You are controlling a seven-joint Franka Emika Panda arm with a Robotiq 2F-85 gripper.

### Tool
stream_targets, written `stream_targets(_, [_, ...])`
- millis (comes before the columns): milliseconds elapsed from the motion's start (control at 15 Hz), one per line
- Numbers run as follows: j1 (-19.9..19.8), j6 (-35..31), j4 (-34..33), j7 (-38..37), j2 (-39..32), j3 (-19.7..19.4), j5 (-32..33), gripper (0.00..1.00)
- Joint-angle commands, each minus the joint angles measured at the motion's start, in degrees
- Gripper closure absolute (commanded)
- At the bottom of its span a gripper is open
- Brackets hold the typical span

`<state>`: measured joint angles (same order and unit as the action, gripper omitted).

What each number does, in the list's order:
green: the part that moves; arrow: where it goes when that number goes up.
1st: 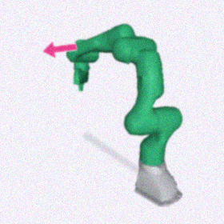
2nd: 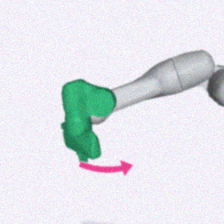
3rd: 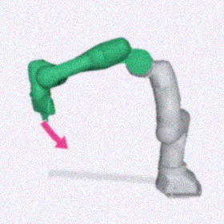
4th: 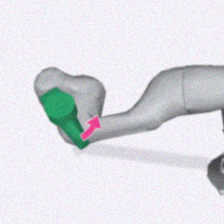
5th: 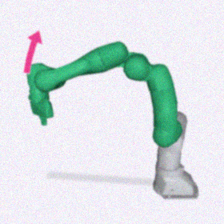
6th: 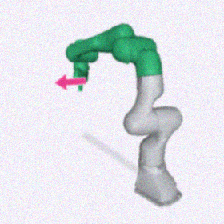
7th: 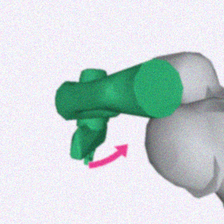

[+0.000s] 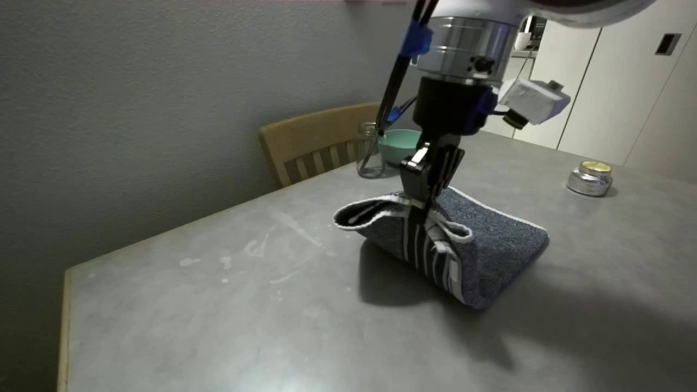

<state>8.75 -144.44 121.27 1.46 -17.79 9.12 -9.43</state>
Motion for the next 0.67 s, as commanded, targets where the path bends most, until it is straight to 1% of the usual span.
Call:
stream_targets(0, [-4.7,-0.1,4.5,9.2,4.1,1.5,-4.9,0.98])
stream_targets(267, [-7.3,0.8,6.0,14.3,5.9,0.5,-6.8,0.98])
stream_targets(600, [-9.5,1.8,6.5,17.1,7.5,-0.9,-7.1,0.98])
